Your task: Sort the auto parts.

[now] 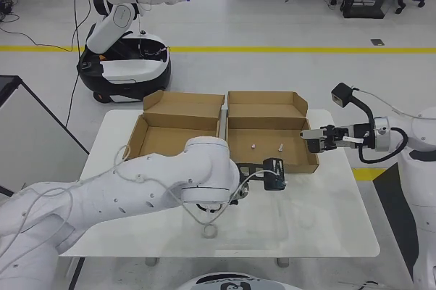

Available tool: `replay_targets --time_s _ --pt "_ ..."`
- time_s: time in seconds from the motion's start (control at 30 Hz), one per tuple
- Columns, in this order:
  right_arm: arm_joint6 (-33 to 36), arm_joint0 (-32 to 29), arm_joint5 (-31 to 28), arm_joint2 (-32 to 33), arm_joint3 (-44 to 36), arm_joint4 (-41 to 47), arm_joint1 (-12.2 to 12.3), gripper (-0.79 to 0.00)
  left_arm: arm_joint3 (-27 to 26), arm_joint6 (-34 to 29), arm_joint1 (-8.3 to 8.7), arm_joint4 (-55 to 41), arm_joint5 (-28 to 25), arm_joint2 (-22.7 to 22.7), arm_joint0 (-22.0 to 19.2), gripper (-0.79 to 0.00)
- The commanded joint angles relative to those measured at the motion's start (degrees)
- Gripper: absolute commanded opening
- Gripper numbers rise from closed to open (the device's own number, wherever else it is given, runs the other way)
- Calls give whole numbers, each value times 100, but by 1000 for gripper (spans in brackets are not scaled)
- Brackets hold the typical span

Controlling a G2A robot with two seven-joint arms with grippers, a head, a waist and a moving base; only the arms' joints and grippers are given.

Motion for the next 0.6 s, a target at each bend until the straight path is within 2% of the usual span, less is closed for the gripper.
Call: replay_targets --time_s 0.0,0.07,0.13,0.3,0.4,0.57 --pt "0 0 0 0 0 0 0 0 0 0 0 0 0 0 0 -785" --pt "0 0 0 0 0 0 0 0 0 0 0 0 0 0 0 -785" --pt "0 0 0 0 0 0 0 0 77 274 22 -55 9 -85 120 -785" --pt "0 0 0 0 0 0 0 0 256 586 212 -671 -221 -596 469 -785" --pt "0 0 0 0 0 0 0 0 386 863 376 -1176 -565 -991 813 -785" --pt "0 0 0 0 0 0 0 0 705 1392 681 -2000 -1454 -1738 1515 -785"
